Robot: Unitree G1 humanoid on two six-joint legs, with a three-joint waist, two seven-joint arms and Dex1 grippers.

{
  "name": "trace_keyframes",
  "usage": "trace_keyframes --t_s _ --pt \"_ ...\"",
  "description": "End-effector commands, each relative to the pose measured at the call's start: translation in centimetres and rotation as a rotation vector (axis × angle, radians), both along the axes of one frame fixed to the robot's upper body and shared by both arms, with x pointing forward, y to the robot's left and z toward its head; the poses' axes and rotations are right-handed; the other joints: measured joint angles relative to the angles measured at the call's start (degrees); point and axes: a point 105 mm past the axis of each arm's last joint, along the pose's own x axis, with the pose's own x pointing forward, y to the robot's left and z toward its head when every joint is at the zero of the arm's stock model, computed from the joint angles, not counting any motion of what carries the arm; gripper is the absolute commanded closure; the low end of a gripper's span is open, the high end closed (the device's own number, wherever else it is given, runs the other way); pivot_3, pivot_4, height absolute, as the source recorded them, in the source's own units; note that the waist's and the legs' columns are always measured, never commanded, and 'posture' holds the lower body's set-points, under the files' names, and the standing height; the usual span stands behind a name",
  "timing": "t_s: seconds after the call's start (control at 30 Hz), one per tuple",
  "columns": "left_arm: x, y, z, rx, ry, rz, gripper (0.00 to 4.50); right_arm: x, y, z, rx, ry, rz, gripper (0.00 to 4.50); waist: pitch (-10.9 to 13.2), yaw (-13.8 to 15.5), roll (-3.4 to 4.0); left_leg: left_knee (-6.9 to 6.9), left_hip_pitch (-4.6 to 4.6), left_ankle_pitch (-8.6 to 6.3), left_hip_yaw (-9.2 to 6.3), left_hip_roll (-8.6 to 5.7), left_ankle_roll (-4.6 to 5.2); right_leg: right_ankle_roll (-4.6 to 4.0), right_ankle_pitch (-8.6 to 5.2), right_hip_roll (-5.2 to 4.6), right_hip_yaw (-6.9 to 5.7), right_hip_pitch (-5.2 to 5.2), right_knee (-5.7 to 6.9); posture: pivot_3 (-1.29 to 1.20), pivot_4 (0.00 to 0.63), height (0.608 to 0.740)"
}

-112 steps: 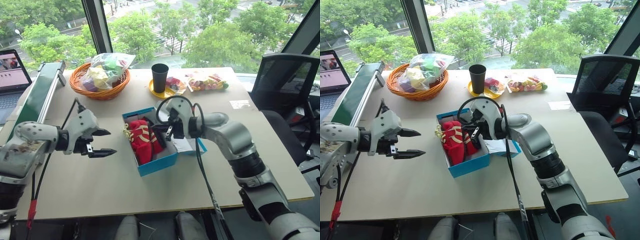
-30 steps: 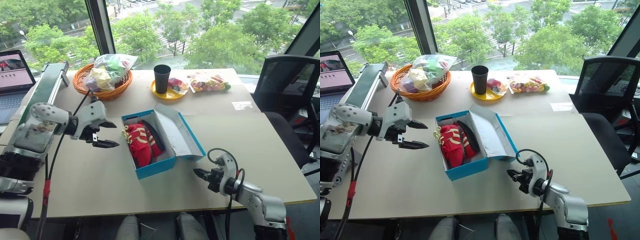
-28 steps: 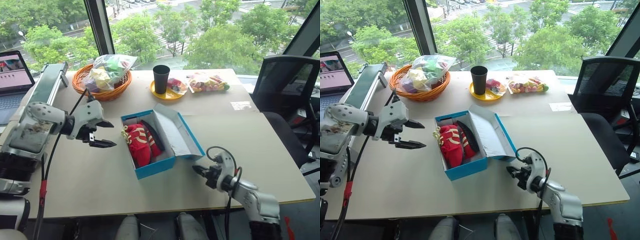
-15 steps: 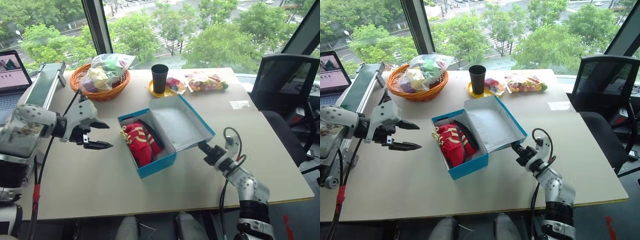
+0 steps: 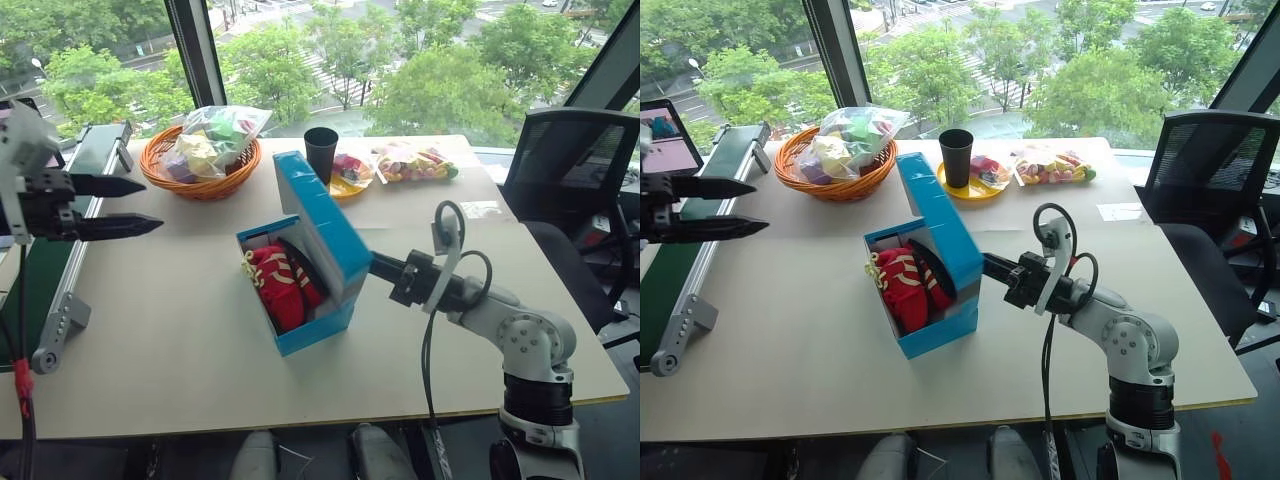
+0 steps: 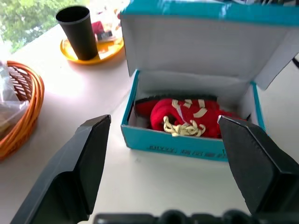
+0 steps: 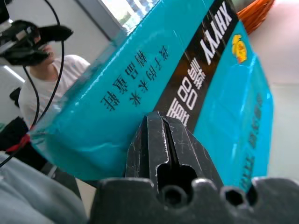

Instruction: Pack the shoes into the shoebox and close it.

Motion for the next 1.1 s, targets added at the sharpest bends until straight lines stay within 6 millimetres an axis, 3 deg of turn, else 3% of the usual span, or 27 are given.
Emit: trace_keyframes --t_s 0.03,0.23,0.47,0.63,0.7,0.87,0.93,1.0,1.1 --pt "-1.3 -0.4 0.0 0.046 0.01 -0.031 0.57 0.2 2.8 -0.5 -0.059 0.005 0.07 4.45 0.0 -0.14 0.0 -0.02 0.03 0.0 0.01 0.01 0.0 -0.01 0.0 0.0 0.01 0.01 0.01 0.0 0.15 0.74" --pt "-2.5 0.1 -0.8 0.087 0.055 -0.032 0.57 -0.3 6.2 -1.8 -0.193 -0.007 0.197 4.45 0.01 -0.25 0.0 -0.05 -0.21 0.0 0.04 0.1 0.0 -0.18 0.1 0.08 0.02 -0.29 0.03 0.0 0.15 0.74" --pt "-2.0 -0.6 -2.9 0.1 0.086 -0.042 0.57 3.2 11.7 -3.8 -0.35 -0.101 0.216 4.45 0.01 -0.39 -0.01 0.03 -0.16 0.0 0.08 0.21 0.0 -0.14 0.09 0.19 0.04 -0.33 0.09 0.0 0.15 0.74" --pt "-1.7 -1.2 -4.4 0.119 0.108 -0.037 0.57 4.0 13.5 -9.4 -0.493 -0.039 0.242 4.45 -0.05 -0.46 -0.1 -0.02 -0.13 -0.01 0.05 0.61 -0.02 -0.64 0.37 0.62 0.05 -0.39 0.11 0.0 0.15 0.74" --pt "-1.8 -1.9 -4.7 0.092 0.115 -0.051 0.57 3.1 13.1 -13.3 -0.619 -0.016 0.278 4.45 -0.12 -0.76 -0.16 -0.06 0.07 -0.01 0.06 0.72 -0.02 -0.8 0.46 0.73 0.05 -0.27 0.14 0.0 0.15 0.74" --pt "-1.8 -3.1 -5.3 0.079 0.119 -0.07 0.57 3.0 11.6 -17.0 -0.805 -0.068 0.282 4.45 -0.54 -1.62 0.09 -0.37 1.73 -0.04 0.13 0.76 -0.06 -0.69 -0.01 0.75 0.09 1.15 0.1 0.0 0.15 0.74" --pt "-1.9 -3.9 -5.7 0.067 0.124 -0.087 0.57 3.7 11.4 -15.8 -0.786 -0.118 0.264 4.45 -0.94 -1.73 0.36 -0.42 2.04 -0.06 0.14 0.76 -0.09 -0.76 -0.14 0.74 0.12 1.27 0.07 0.0 0.15 0.74" --pt "-1.9 -4.3 -6.1 0.059 0.13 -0.095 0.57 4.2 11.7 -13.3 -0.689 -0.142 0.243 4.45 -1.1 -1.5 0.41 -0.43 2.16 -0.08 0.14 0.75 -0.11 -0.74 -0.18 0.72 0.13 1.31 0.06 0.0 0.15 0.74" --pt "-2.1 -4.5 -6.6 0.044 0.147 -0.107 0.57 3.6 11.1 -6.5 -0.422 -0.211 0.275 3.73 -1.15 -0.7 0.3 -0.38 1.89 -0.07 0.11 0.75 -0.1 -0.72 -0.17 0.73 0.11 1.31 0.12 0.0 0.15 0.74"
